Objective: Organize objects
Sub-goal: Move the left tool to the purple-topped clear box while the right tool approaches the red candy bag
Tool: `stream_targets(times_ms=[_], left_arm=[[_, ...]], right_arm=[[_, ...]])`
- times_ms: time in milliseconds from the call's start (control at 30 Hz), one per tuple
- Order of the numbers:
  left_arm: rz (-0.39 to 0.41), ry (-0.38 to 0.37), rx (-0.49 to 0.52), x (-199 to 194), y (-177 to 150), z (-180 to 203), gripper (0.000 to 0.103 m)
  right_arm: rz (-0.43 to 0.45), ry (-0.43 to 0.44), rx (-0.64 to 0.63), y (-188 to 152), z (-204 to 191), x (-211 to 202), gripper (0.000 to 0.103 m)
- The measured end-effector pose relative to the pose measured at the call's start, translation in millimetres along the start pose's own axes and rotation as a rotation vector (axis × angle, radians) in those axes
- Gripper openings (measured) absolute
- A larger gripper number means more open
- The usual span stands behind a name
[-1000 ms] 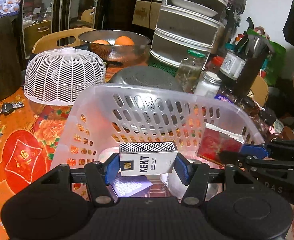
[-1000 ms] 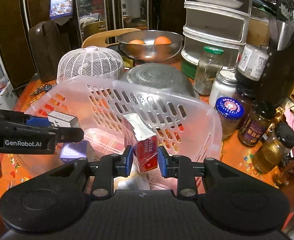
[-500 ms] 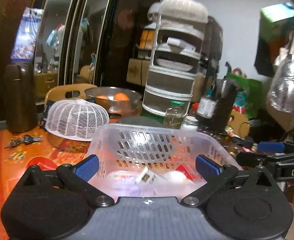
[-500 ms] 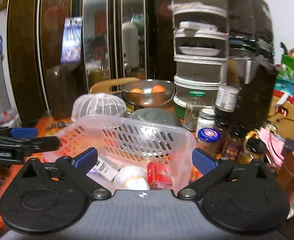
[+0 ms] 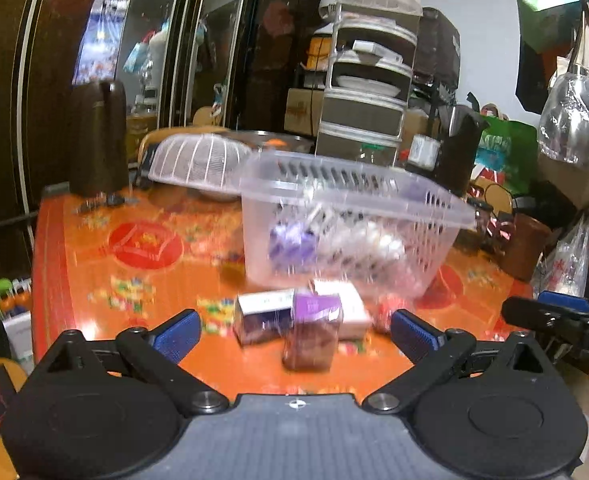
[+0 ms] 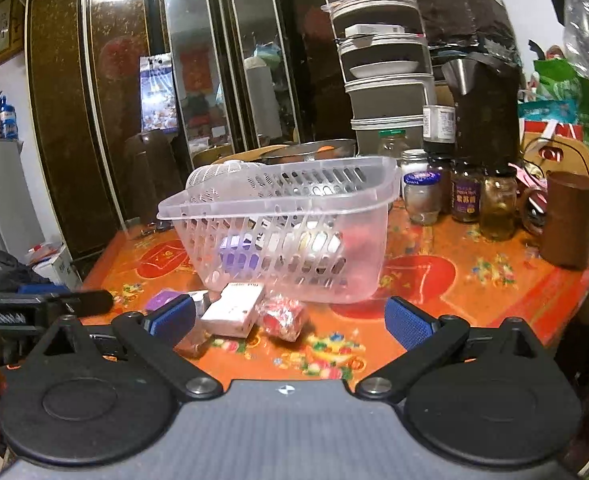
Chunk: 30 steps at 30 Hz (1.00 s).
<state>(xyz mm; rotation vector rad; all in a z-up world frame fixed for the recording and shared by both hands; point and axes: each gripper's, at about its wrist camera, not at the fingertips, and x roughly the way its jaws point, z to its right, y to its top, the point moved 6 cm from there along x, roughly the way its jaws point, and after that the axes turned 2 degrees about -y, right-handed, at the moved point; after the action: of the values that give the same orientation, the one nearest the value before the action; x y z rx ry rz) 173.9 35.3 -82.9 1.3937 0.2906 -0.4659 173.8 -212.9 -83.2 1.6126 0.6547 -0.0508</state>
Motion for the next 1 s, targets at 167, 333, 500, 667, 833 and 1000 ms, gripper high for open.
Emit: stream_targets(times_ms=[167,333,500,667,833,1000], left_arm=[[0.011,-0.009,-0.040,-10,-4,-5,0.098],[-0.005,0.001,0.015,1,0,6,0.098],[-0.034,0.010,0.036,22,-4,15,0.098],[-0.054,0.011,0.047,35,-7,20,0.091],[-0.077,0.010,0.060,47,-7,22,0.080],[-0.092,0.006,0.062,59,-7,23,0.070]], right_arm=[[-0.041,-0.006,-0.021,-12,-1,-4,0.103],[-0.047,-0.011,-0.004,-13,5,0,0.103],[-0.060,-0.008,-0.006,-16,10,5,0.103],[-0.074,0.000,0.003,-19,16,11,0.103],[-0.077,-0.005,0.004,-21,18,13,0.103],[-0.083,-0.013,0.005,-21,20,13,0.103]])
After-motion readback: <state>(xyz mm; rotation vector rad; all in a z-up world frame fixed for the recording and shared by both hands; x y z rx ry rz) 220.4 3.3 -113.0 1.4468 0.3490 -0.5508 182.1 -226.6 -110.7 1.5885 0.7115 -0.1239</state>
